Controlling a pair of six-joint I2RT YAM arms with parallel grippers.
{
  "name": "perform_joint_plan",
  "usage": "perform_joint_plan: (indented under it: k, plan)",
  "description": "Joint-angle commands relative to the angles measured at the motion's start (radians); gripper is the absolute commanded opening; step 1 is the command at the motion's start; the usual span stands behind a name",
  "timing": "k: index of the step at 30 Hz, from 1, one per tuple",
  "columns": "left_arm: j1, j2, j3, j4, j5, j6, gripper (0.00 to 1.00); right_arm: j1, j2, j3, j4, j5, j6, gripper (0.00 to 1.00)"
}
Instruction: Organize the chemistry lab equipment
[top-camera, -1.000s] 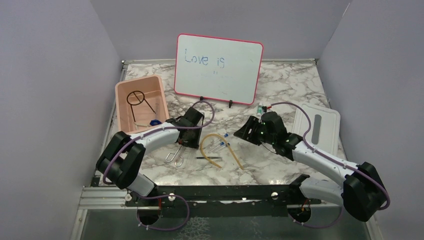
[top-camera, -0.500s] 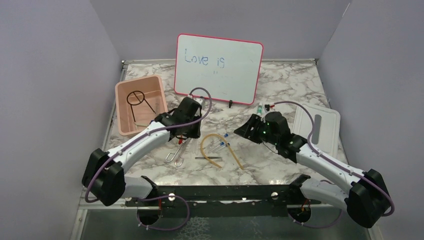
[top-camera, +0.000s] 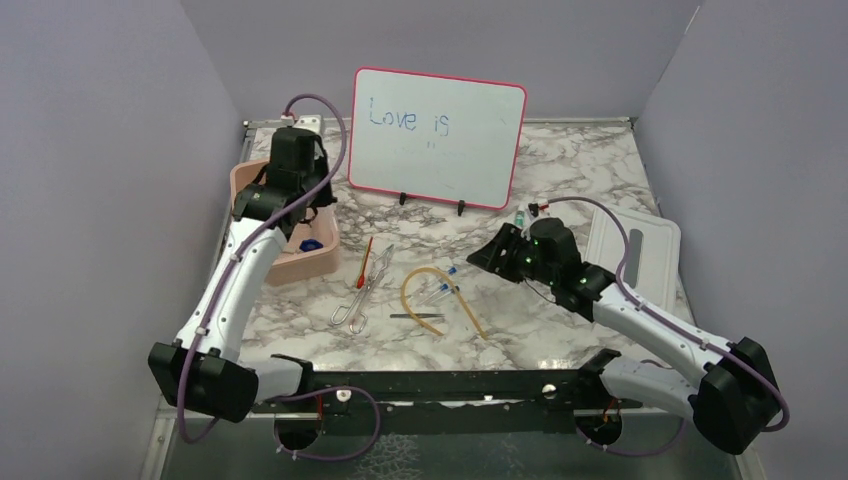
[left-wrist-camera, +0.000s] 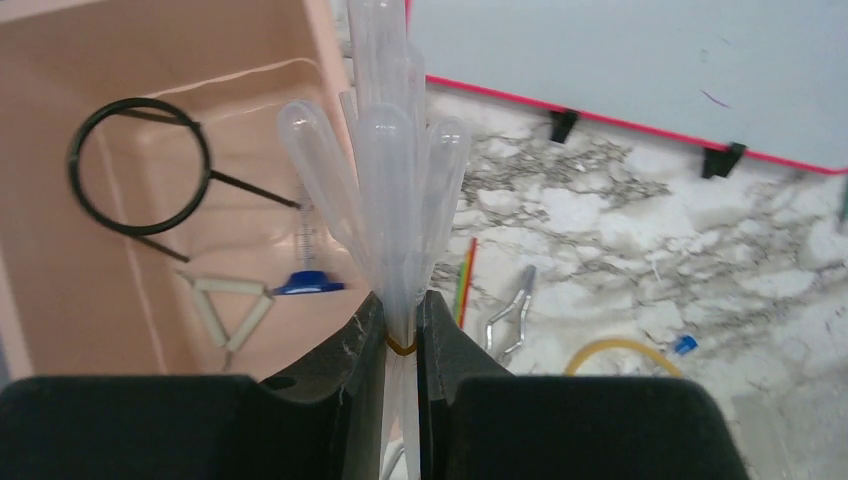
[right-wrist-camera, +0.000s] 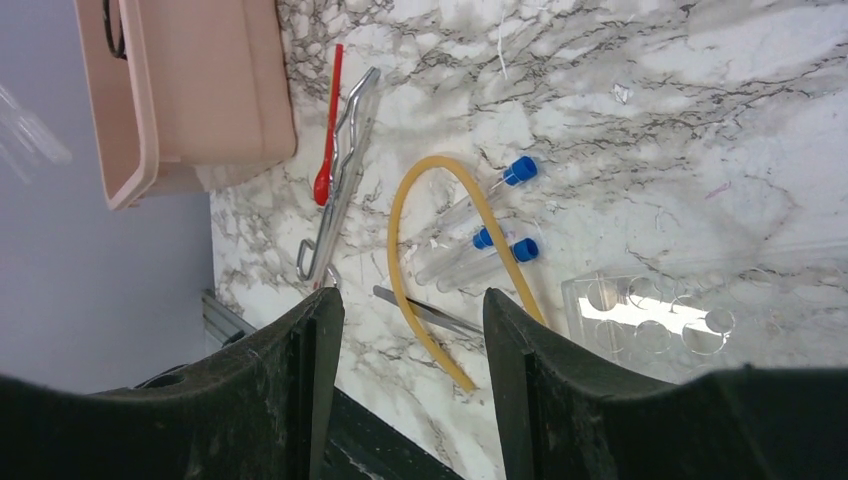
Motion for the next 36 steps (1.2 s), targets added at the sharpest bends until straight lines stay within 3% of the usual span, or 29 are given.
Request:
perform_joint_plan:
  k: [1,5,9,22,27,32,36]
  plan:
    - [0.14,0.035,0.049,-0.056,0.026,0.052,0.15,0.002,0.006,0.047,-0.027,-0.009,-0.024,0.58]
    - [0.227,0.127,0.056,-0.027,-0.032,0.021,0.15,0.002,0.026,0.059,-0.019,-0.031,-0.026,0.58]
    - [0.288,0.21,0.048,0.011,0.06,-0.02,0.15,0.002,0.079,0.099,-0.045,-0.091,-0.053,0.58]
    - [0.292,0.339,-0.082,0.142,0.209,-0.086,0.21,0.002,0.085,0.061,-0.003,-0.114,-0.051,0.58]
    - [0.295,0.363,-0.091,0.145,0.196,-0.076,0.26,0.002,0.082,0.056,0.016,-0.131,-0.049,0.58]
    - [0.295,0.349,-0.086,0.147,0.222,-0.047,0.39,0.002,0.1,0.062,0.007,-0.121,-0.079,0.58]
    - [0.295,0.326,-0.095,0.14,0.213,-0.026,0.43,0.002,0.123,0.082,-0.036,-0.094,-0.106,0.58]
